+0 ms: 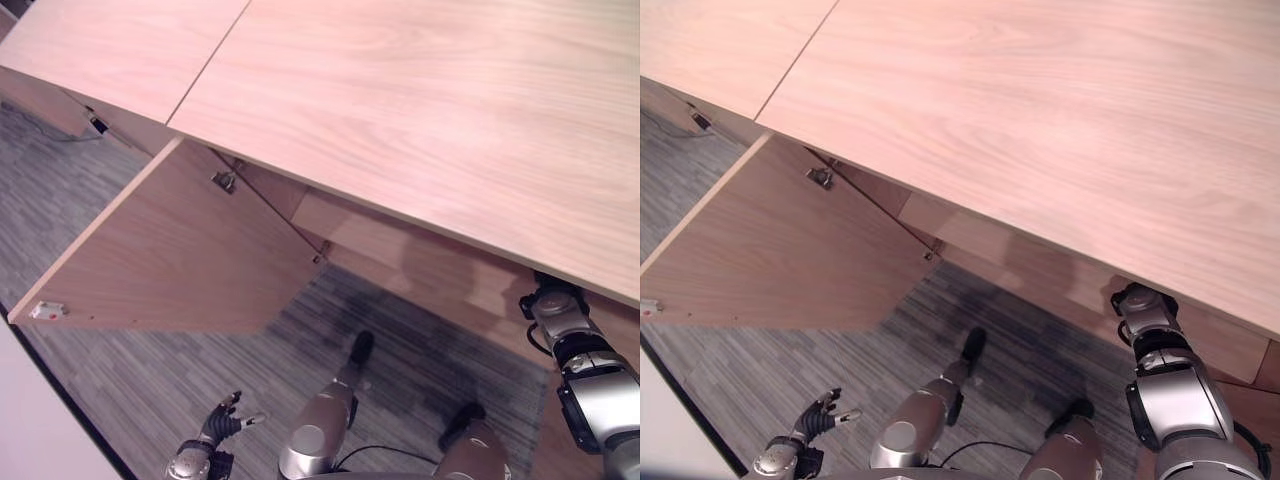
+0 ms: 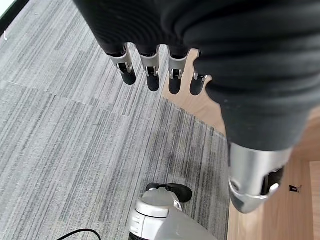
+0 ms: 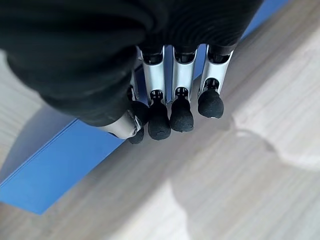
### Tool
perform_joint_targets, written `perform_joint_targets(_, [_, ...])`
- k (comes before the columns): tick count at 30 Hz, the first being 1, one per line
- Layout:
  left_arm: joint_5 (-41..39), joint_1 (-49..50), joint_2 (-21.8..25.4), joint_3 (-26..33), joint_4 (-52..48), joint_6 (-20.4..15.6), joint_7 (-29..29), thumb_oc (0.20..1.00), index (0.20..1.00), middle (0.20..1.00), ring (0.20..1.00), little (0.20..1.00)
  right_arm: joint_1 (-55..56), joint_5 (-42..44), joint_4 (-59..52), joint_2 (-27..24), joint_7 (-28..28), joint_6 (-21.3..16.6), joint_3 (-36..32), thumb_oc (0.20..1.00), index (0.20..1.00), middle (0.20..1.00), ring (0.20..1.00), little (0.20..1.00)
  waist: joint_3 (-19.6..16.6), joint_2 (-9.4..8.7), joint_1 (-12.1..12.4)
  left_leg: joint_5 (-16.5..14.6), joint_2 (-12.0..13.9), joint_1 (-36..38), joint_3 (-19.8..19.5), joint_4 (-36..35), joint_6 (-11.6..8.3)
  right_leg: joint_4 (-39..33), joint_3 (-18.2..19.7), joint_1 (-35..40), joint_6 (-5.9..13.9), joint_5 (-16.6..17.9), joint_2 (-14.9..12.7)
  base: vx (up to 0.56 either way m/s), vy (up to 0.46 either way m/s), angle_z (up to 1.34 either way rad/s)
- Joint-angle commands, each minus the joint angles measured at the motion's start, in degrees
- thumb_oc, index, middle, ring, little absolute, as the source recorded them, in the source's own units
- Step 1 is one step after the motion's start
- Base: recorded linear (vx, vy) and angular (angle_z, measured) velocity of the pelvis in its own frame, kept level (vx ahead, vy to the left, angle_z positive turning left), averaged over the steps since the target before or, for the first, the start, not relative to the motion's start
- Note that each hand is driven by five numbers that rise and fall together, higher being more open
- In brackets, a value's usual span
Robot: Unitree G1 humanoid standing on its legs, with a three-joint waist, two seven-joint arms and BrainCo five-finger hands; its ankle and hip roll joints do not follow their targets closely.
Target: Put the empty folder in the office cabinet
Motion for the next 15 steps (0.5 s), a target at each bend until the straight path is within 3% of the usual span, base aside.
perform_joint_targets(1, [0.4,-1.4,1.6,-2.3,2.9,0.3,0.6,1.000,1.000,1.000,1.000,1.000,-6.8,2.3,-4.2,-5.9,-3.5,-5.4,-2.1,0.200,0.200,0.200,0.200,0.200,-2.3,-3.02,2.2,-7.9,3.7,4.5,0.4,-0.2,-2.41,-6.2,1.0,2.9,3.78,5.6,-1.2,0.03,0.025,0.05])
perform_joint_targets(4, [0.3,-1.7,0.5,-0.4,5.0,0.9,1.3,1.000,1.000,1.000,1.000,1.000,-2.1,3.4,-7.3,-2.7,-3.1,-6.0,-4.2,0.200,0.200,0.200,0.200,0.200,-3.1,-3.38,1.6,-8.2,3.8,5.7,0.4,-0.2,-2.45,-6.9,0.5,4.6,3.84,5.6,-1.1,0.04,0.025,0.08])
perform_joint_targets(6, [1.1,-1.1,-1.1,2.0,6.8,1.3,1.9,1.000,1.000,1.000,1.000,1.000,6.5,2.9,-14.6,2.9,-2.2,-6.6,-6.2,0.200,0.200,0.200,0.200,0.200,-4.1,-4.28,0.5,-8.8,3.9,7.4,0.8,-0.2,-2.40,-8.2,0.5,6.6,3.82,5.8,-0.5,0.08,0.030,0.05])
perform_joint_targets(9, [1.7,-1.1,-2.0,3.2,8.3,1.6,2.2,1.000,1.000,1.000,1.000,1.000,10.6,2.0,-18.3,5.3,-1.5,-6.9,-6.6,0.200,0.200,0.200,0.200,0.200,-4.5,-4.67,-0.2,-9.2,4.0,8.6,1.1,-0.3,-2.31,-8.4,0.6,7.4,3.81,5.9,-0.3,0.05,0.019,-0.10])
perform_joint_targets(12, [2.9,-0.2,-4.2,6.6,11.0,2.0,3.0,1.000,1.000,1.000,1.000,1.000,21.5,1.3,-24.9,11.9,1.4,-7.7,-7.3,0.200,0.200,0.200,0.200,0.200,-6.2,-5.82,-2.3,-9.8,4.5,11.0,2.5,-0.2,-1.98,-9.9,1.7,9.1,3.73,6.6,0.6,0.07,0.025,-0.15])
perform_joint_targets(15, [3.8,0.3,-5.0,8.4,12.4,2.0,3.5,1.000,1.000,1.000,1.000,1.000,26.9,0.4,-26.7,14.1,3.0,-7.7,-7.1,0.200,0.200,0.200,0.200,0.200,-7.1,-6.52,-3.5,-10.3,4.6,12.6,3.5,-0.2,-1.89,-11.2,2.2,10.7,3.68,6.7,1.0,0.05,-0.005,-0.37])
